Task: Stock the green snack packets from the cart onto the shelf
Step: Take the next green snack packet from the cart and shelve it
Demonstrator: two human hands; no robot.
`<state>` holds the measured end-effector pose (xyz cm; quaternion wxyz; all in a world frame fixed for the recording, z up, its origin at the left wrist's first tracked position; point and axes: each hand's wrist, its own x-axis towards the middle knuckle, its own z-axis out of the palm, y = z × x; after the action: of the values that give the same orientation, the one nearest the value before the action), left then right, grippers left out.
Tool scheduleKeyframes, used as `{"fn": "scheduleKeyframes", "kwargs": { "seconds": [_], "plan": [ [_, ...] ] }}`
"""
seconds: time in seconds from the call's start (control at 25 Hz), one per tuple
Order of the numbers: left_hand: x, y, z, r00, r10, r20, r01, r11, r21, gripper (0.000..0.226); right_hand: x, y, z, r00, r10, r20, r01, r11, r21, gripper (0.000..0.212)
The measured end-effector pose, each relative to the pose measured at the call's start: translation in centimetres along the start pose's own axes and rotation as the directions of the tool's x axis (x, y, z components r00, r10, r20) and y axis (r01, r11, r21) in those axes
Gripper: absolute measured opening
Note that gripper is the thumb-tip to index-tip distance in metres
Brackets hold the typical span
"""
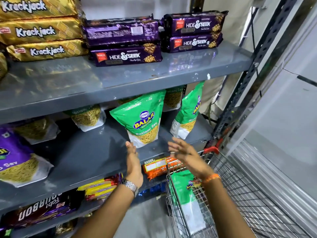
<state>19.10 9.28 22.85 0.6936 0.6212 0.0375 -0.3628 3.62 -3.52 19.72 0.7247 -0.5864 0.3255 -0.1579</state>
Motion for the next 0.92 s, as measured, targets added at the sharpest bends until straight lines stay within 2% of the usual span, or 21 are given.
{"fn": "scheduleKeyframes", "kwargs": {
  "seconds": [0.12,0.2,0.28,0.36,0.4,0.44,0.52,0.6,0.72,0.8,0.88,0.92],
  "plan": [
    [-2.9,-4.3,2.5,0.991,-0.089,0.104,0.085,0.995,0.045,0.059,-5.0,6.2,-7.3,0.977,0.094,-0.189,-0.057,0.980,0.192,0.084],
    [-3.7,-7.4,4.8,0.960,-0.208,0.188,0.181,0.972,0.151,0.058,-6.7,11.8,-10.7,0.935,0.189,-0.299,-0.139,0.974,0.180,0.069],
    [-3.9,-10.1,7.4,0.928,-0.305,0.214,0.246,0.933,0.263,0.058,-7.4,17.1,-12.2,0.892,0.289,-0.346,-0.280,0.957,0.077,0.058],
    [-3.6,-12.6,9.3,0.911,-0.364,0.194,0.284,0.895,0.344,0.056,-7.2,21.7,-13.3,0.851,0.365,-0.377,-0.399,0.917,-0.011,0.084],
    [-3.4,-13.5,10.2,0.915,-0.370,0.161,0.290,0.880,0.377,0.052,-6.9,23.2,-13.3,0.854,0.406,-0.326,-0.439,0.898,-0.032,0.093],
    [-3.1,-14.4,10.8,0.911,-0.393,0.127,0.312,0.855,0.414,0.045,-6.5,24.4,-13.0,0.853,0.450,-0.266,-0.488,0.867,-0.098,0.092],
    [-2.6,-15.9,11.9,0.906,-0.419,0.058,0.351,0.820,0.452,0.040,-5.4,27.0,-12.5,0.873,0.433,-0.224,-0.479,0.849,-0.224,0.079],
    [-1.0,-17.9,12.4,0.917,-0.399,-0.025,0.365,0.808,0.462,0.036,-4.7,29.7,-11.9,0.878,0.403,-0.258,-0.469,0.830,-0.300,0.081],
    [-0.1,-19.6,12.6,0.900,-0.422,-0.107,0.419,0.775,0.472,0.063,-4.2,32.1,-11.4,0.876,0.411,-0.254,-0.480,0.798,-0.364,0.076],
    [-0.5,-19.5,12.9,0.891,-0.447,-0.078,0.415,0.733,0.539,0.060,-4.1,33.1,-11.4,0.873,0.392,-0.290,-0.485,0.757,-0.437,0.069],
    [-1.2,-19.0,13.2,0.883,-0.468,-0.036,0.398,0.706,0.585,0.048,-4.4,34.0,-11.6,0.859,0.376,-0.347,-0.503,0.745,-0.439,0.077],
    [-1.2,-18.8,13.3,0.874,-0.487,-0.013,0.413,0.726,0.550,0.042,-5.0,34.3,-11.6,0.840,0.382,-0.386,-0.527,0.742,-0.413,0.078]
  ]
}}
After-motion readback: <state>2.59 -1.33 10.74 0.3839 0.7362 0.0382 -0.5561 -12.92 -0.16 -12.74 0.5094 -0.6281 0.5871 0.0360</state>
